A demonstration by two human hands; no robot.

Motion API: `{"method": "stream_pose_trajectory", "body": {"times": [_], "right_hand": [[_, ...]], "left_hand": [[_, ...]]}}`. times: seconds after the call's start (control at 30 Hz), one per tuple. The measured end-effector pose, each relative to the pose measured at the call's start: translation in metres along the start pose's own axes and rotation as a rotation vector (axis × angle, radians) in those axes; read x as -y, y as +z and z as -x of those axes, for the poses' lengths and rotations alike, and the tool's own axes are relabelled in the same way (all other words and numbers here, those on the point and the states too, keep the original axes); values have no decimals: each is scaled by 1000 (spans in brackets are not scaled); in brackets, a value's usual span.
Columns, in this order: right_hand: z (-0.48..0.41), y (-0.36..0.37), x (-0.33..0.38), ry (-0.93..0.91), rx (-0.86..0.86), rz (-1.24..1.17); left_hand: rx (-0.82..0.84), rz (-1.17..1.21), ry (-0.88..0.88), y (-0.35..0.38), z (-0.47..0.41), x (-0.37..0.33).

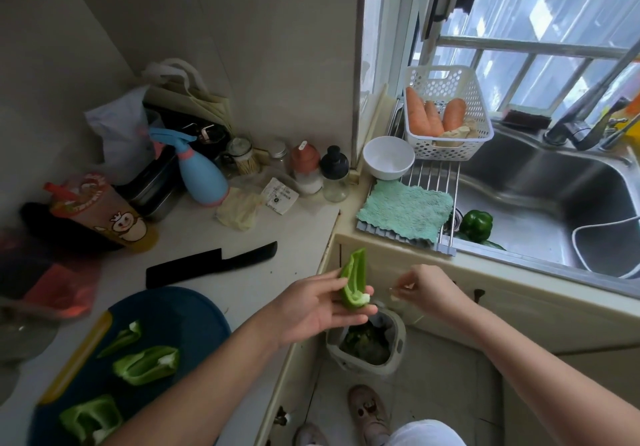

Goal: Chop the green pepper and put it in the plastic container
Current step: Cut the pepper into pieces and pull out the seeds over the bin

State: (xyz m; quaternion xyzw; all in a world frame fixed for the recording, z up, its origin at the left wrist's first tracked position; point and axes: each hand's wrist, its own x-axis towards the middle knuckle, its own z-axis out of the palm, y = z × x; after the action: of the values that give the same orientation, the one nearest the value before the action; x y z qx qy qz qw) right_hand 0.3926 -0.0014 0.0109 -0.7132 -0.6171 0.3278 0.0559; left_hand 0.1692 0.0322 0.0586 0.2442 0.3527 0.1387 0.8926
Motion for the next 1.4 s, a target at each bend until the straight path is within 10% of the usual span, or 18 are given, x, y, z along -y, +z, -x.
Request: {"method": "stream_pose_trajectory", "body": {"times": [0.57, 0.93, 1.4], "right_hand": [[15, -28, 37, -99, -318, -95], [18, -35, 62, -161, 93, 55], [-2, -44, 82, -125, 125, 166]], "left_hand": [[-94, -62, 90, 7, -14, 1], [-154, -864, 66, 31, -17, 2], [-137, -1014, 103, 35, -13, -17]]}}
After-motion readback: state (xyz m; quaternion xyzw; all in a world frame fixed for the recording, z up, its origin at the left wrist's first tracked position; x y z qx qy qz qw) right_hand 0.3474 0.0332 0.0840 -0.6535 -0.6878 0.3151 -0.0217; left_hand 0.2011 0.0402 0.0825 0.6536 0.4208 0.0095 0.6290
